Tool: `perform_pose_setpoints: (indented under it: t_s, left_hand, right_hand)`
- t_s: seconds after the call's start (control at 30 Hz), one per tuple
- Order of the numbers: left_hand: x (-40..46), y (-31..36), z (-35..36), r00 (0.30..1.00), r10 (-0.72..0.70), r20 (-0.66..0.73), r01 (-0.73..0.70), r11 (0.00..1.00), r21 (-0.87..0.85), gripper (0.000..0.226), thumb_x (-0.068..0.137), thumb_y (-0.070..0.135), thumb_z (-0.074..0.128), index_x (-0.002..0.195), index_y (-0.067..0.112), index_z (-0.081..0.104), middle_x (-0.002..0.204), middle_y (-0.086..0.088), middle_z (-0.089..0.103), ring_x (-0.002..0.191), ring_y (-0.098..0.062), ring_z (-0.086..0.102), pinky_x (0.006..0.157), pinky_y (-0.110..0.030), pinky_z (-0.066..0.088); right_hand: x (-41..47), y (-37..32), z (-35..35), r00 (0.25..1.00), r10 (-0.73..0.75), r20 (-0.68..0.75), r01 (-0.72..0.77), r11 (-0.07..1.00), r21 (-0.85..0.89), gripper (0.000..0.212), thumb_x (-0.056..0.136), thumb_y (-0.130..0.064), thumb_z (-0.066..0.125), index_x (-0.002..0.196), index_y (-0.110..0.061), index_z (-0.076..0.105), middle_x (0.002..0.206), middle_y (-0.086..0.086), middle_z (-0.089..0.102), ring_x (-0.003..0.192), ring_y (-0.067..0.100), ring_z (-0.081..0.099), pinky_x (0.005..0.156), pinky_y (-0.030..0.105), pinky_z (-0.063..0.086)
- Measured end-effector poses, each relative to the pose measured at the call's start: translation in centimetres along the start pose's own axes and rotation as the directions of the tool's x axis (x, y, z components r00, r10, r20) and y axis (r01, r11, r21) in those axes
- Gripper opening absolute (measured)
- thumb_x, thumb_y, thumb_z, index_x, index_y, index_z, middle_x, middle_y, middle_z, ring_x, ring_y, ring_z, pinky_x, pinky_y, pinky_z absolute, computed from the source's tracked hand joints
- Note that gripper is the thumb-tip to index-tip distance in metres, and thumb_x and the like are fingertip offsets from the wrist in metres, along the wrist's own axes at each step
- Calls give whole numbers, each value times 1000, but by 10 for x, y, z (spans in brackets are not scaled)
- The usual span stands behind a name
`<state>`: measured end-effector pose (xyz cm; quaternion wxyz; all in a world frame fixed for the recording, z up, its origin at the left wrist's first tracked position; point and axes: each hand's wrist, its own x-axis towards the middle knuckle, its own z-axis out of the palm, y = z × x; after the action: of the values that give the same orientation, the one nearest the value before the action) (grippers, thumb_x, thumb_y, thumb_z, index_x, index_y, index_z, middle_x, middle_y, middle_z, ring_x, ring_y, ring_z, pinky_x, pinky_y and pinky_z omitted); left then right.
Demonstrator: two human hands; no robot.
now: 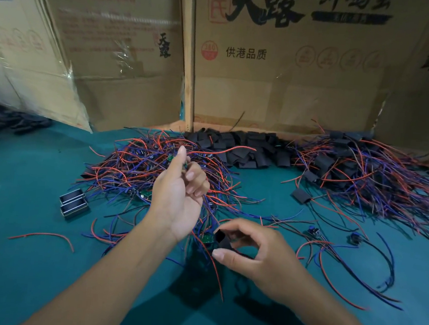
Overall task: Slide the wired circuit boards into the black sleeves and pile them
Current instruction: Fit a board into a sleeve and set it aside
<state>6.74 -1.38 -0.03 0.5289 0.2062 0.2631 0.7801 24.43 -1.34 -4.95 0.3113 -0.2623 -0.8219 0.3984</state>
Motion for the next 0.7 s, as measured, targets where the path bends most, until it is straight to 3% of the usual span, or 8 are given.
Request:
perform_pose_setpoints:
  t_s: [0.17, 0.27, 0.37, 0.47, 0.57, 0.7]
  left_hand:
    - [7, 17, -7, 1000, 26, -16, -27, 996, -83, 39, 105, 33, 43, 70, 20, 33, 56, 6, 26, 45, -8, 18, 44, -21, 21]
    - [10, 26, -8, 998, 55, -19, -57, 994, -94, 42, 105, 35, 41, 67, 20, 31, 57, 6, 25, 45, -9, 17, 44, -21, 21]
    - [9, 30, -7, 997, 78, -8, -79, 990, -119, 39, 105, 35, 41, 71, 21, 32, 59, 7, 23, 46, -9, 16, 46, -22, 20]
    - [5, 31, -3, 996, 78, 34, -72, 988, -139, 43, 105, 36, 41, 66, 20, 35, 56, 7, 27, 44, -9, 19, 44, -21, 23]
    - [1, 31, 2, 995, 59, 82, -44, 984, -174, 52, 105, 36, 41, 56, 18, 38, 53, 7, 29, 43, -10, 20, 42, -21, 26]
    - [-4, 32, 6, 992, 22, 121, 13, 960, -281, 49, 105, 34, 42, 59, 18, 36, 55, 7, 30, 44, -9, 20, 42, -21, 25]
  right_hand:
    - [2, 6, -6, 987, 65, -144, -59, 997, 48, 29, 76, -50, 72, 101, -36, 65, 90, -10, 72, 81, 10, 67, 77, 35, 55]
    - [3, 10, -6, 971, 146, -189, -132, 988, 85, 27, 76, -44, 75, 97, -30, 67, 83, -7, 72, 72, 10, 66, 74, 35, 56]
    - [2, 8, -3, 941, 338, 2, -309, 858, 410, 20, 75, -29, 80, 87, -16, 70, 78, 7, 71, 61, 15, 63, 59, 32, 57]
    - [-1, 2, 1, 892, 384, 237, -443, 645, 622, 39, 75, -26, 75, 99, 4, 67, 86, 18, 70, 64, 18, 62, 59, 24, 54]
    - [-3, -2, 4, 894, 344, 287, -442, 566, 696, 51, 76, -20, 72, 110, 16, 58, 91, 20, 68, 74, 22, 66, 68, 25, 56]
    - [-2, -6, 8, 910, 337, 243, -394, 516, 761, 43, 81, -4, 66, 119, 13, 54, 103, 24, 63, 91, 32, 68, 78, 28, 57]
